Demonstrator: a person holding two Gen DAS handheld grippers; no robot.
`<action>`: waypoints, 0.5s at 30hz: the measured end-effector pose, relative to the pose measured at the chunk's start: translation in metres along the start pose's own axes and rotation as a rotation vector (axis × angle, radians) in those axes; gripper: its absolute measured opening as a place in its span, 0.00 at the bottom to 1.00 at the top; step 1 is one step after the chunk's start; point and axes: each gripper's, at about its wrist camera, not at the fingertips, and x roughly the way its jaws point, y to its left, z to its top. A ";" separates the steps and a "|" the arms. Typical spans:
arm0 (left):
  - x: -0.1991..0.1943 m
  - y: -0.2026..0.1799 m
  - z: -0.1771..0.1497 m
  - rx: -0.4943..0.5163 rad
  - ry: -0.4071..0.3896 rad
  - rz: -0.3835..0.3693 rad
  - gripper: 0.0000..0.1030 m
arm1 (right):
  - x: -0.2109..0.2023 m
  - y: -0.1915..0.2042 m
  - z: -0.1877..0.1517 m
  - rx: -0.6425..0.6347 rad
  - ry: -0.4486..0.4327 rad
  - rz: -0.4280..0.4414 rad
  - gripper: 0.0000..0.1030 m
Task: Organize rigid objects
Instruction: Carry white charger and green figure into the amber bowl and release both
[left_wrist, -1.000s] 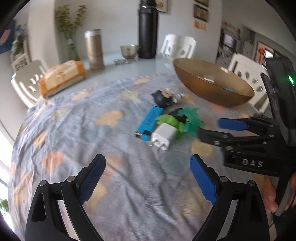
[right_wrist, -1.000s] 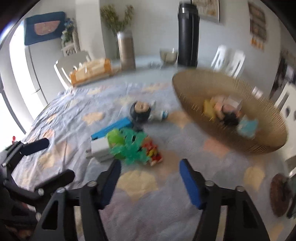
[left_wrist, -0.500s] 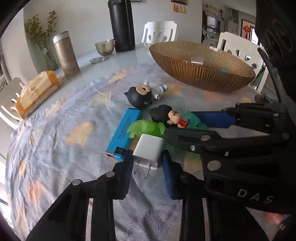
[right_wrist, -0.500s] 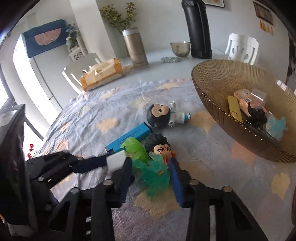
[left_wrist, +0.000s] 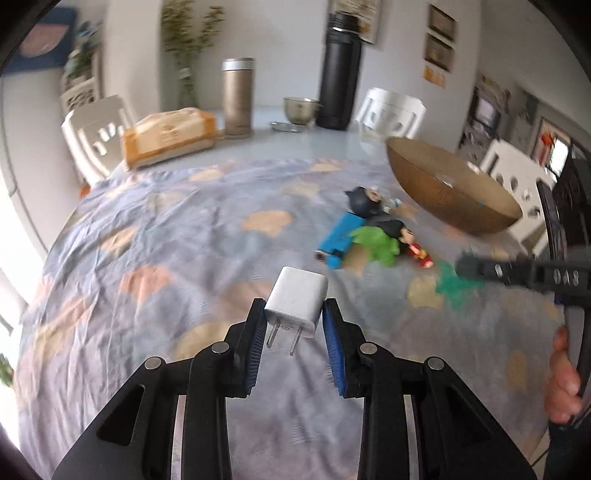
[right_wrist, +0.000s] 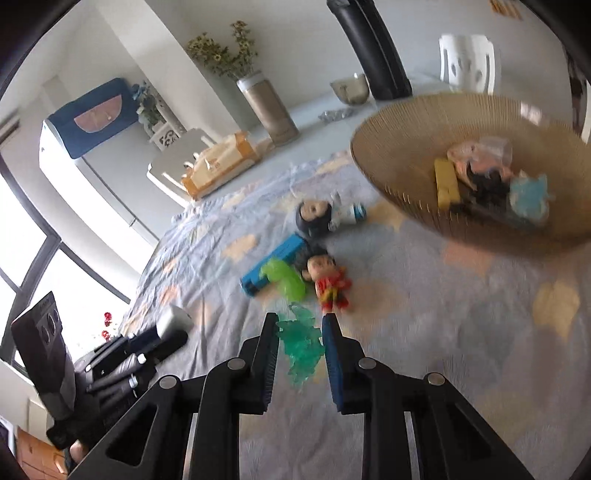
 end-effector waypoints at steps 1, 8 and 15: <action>0.002 0.004 -0.002 -0.020 0.001 0.001 0.27 | 0.002 -0.002 -0.004 0.012 0.009 0.020 0.23; 0.006 -0.001 -0.002 0.019 0.007 0.020 0.27 | 0.008 -0.003 -0.022 -0.003 0.077 -0.019 0.67; 0.000 0.000 -0.003 0.016 -0.016 0.015 0.27 | 0.013 0.015 -0.032 -0.128 0.118 -0.077 0.70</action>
